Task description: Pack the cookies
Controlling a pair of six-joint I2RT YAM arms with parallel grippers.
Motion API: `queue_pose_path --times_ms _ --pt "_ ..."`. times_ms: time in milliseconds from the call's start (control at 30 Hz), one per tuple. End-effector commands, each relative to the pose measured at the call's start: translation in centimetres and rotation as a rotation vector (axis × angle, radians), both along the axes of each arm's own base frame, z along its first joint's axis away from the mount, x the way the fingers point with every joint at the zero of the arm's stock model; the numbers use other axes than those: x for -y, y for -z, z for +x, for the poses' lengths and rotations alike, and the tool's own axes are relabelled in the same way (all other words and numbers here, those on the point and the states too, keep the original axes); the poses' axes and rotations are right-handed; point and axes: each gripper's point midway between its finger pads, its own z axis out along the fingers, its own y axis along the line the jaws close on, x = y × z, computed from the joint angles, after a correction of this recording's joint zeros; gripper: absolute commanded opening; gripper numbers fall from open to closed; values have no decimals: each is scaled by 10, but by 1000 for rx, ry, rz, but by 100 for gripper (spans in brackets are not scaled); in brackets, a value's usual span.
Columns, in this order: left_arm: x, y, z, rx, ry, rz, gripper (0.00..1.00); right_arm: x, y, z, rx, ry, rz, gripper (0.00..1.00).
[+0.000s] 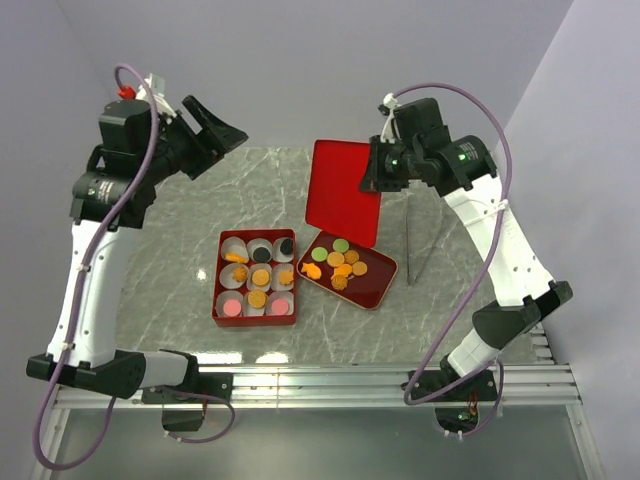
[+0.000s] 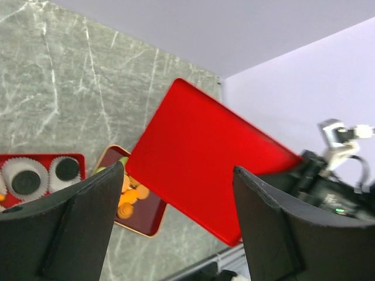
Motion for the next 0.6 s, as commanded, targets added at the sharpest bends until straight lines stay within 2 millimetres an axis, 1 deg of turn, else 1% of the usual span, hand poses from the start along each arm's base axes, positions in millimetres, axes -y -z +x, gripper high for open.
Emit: queue_pose_path --times_ms 0,33,67,100,133,167,200,233,267,300,333,367,400,433,467,500,533,567 --pt "-1 -5 -27 -96 10 -45 81 -12 -19 -5 108 -28 -36 0" --pt "1 -5 -28 -104 19 -59 81 -12 -25 -4 137 -14 -49 0" --pt "4 -7 -31 -113 29 -83 82 -16 -29 -9 163 -29 -57 0" --pt "10 -6 -32 -120 60 -105 82 -19 -31 -10 177 -34 -57 0" --pt "13 -5 -32 -135 73 -132 83 -13 -25 -6 186 -2 -94 0" --pt "18 -4 -32 -144 97 -149 83 -13 -25 -7 197 -1 -106 0" --pt "22 5 -30 -175 115 -165 83 -18 -22 -10 204 -11 -121 0" --pt "28 9 -31 -203 149 -184 84 -19 -21 -11 210 -8 -137 0" --pt "33 21 -27 -260 156 -203 84 -19 -18 -9 221 7 -169 0" --pt "37 24 -27 -277 177 -213 84 -29 -18 -15 244 -14 -188 0" --pt "42 25 -31 -292 223 -228 84 -32 -21 -16 268 -13 -206 0" --pt "43 28 -31 -306 230 -227 84 -30 -20 -11 305 17 -267 0" --pt "45 28 -27 -316 236 -225 85 -35 -22 -12 331 14 -285 0" --pt "47 27 -28 -321 255 -225 86 -45 -24 -19 354 -9 -299 0" --pt "47 30 -28 -342 257 -223 87 -50 -23 -19 373 -14 -330 0" --pt "48 28 -24 -348 255 -224 88 -49 -25 -19 399 4 -355 0" --pt "49 29 -23 -364 253 -233 88 -57 -26 -25 416 -16 -361 0" --pt "51 29 -23 -372 262 -246 89 -58 -29 -28 436 -26 -366 0"
